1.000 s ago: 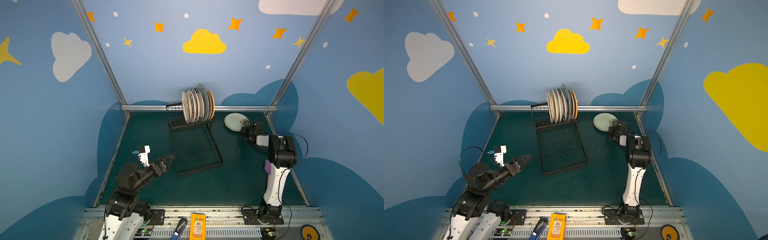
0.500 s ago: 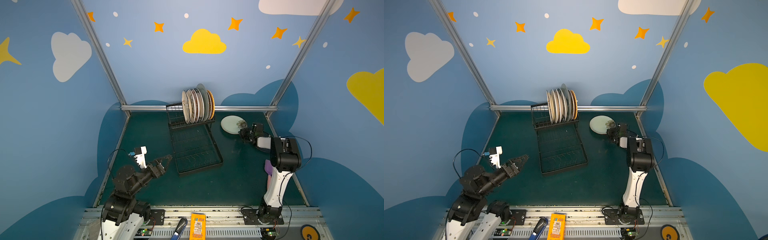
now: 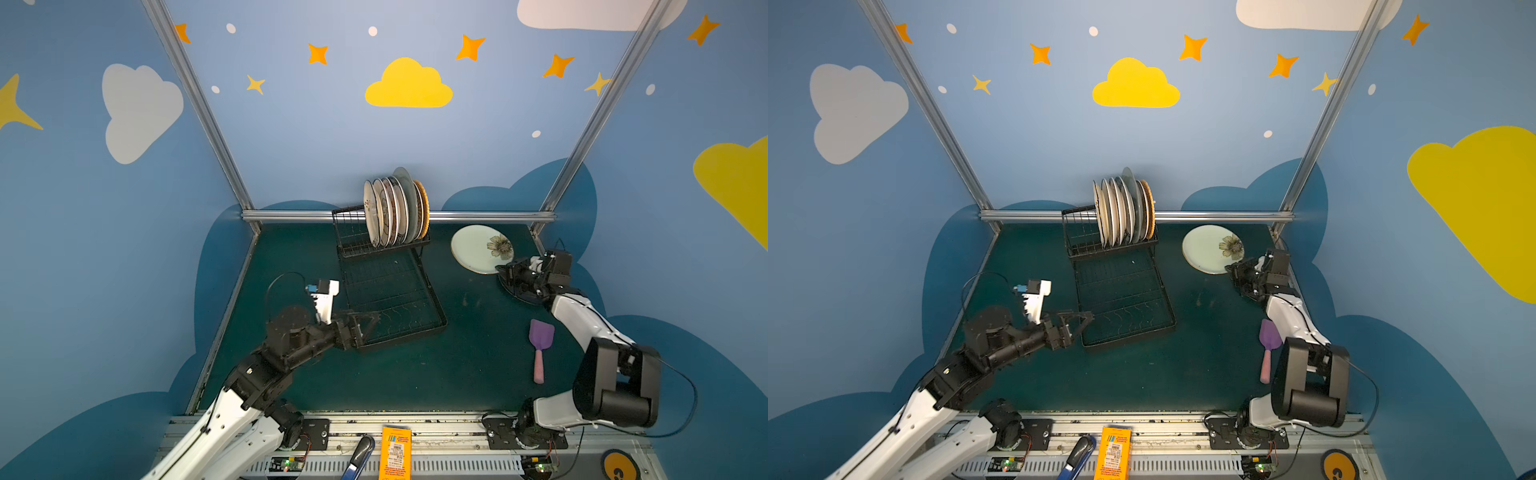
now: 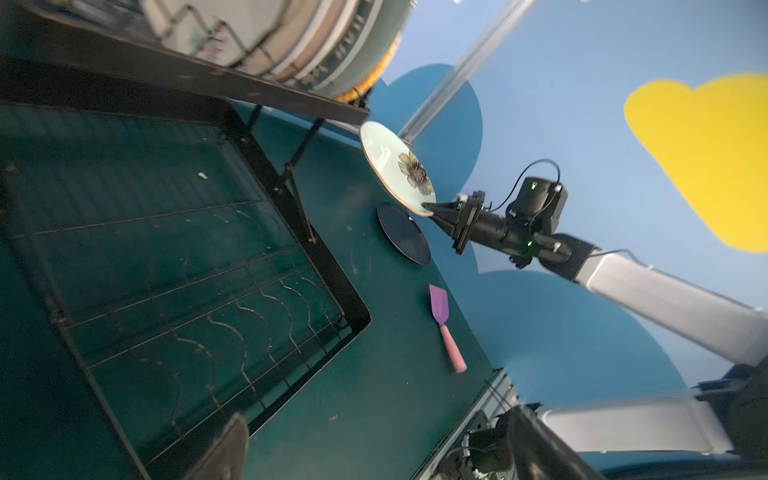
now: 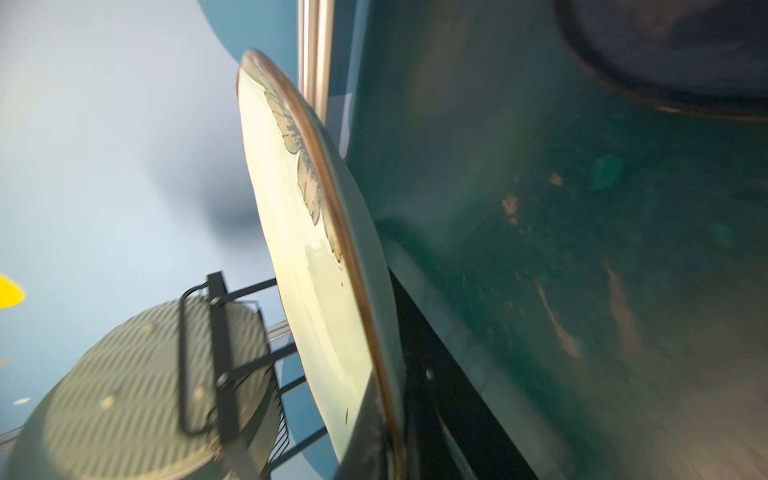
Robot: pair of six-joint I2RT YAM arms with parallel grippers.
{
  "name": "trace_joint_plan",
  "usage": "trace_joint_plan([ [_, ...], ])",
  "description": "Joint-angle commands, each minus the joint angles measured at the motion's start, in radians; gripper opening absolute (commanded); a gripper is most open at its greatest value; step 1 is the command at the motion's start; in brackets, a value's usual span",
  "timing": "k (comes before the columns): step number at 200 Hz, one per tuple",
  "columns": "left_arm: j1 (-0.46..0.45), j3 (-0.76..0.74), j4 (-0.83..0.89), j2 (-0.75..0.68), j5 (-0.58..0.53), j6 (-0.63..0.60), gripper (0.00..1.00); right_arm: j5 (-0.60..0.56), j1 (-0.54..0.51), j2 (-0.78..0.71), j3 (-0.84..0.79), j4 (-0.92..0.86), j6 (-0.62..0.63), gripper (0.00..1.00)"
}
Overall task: Load the plates into the dish rack
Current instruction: 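Grip the pale green sunflower plate's rim with the right gripper and tilt it up, then grasp the raised sunflower plate's rim with the left gripper while right holds it, then carry the sunflower plate toward the rack with the left gripper while right releases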
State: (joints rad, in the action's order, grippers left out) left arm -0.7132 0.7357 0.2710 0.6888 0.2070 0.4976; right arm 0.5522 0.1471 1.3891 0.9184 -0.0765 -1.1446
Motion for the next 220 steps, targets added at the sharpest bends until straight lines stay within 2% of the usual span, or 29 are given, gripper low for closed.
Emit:
trace_joint_plan([
  [1,-0.162,0.065,-0.104,0.124,-0.239,-0.228,0.98,0.124,0.028,-0.126,0.014,-0.157,0.111,0.0],
  [19,-0.32,0.111,-0.168,0.258,-0.388,-0.467,1.0,0.164,0.043,-0.193,0.014,-0.249,0.145,0.0],
  [34,-0.398,0.173,-0.194,0.38,-0.443,-0.662,1.0,0.193,0.049,-0.236,0.015,-0.319,0.179,0.0],
  [56,-0.462,0.268,-0.244,0.543,-0.51,-0.924,1.0,0.21,0.05,-0.295,0.026,-0.425,0.228,0.0],
  [71,-0.478,0.285,-0.349,0.619,-0.496,-1.095,1.0,0.219,0.049,-0.336,0.024,-0.464,0.252,0.0],
  [88,-0.479,0.313,-0.42,0.698,-0.465,-1.232,1.0,0.227,0.049,-0.382,0.019,-0.502,0.265,0.0],
  [120,-0.48,0.406,-0.386,0.839,-0.456,-1.383,0.99,0.231,0.049,-0.454,0.022,-0.568,0.297,0.0],
  [148,-0.48,0.412,-0.544,0.923,-0.484,-1.473,0.95,0.232,0.044,-0.487,0.017,-0.606,0.308,0.0],
  [166,-0.481,0.424,-0.588,0.959,-0.48,-1.516,0.92,0.251,0.041,-0.489,0.013,-0.608,0.298,0.0],
  [220,-0.468,0.484,-0.685,1.083,-0.548,-1.613,0.73,0.274,0.02,-0.486,0.028,-0.627,0.281,0.0],
])
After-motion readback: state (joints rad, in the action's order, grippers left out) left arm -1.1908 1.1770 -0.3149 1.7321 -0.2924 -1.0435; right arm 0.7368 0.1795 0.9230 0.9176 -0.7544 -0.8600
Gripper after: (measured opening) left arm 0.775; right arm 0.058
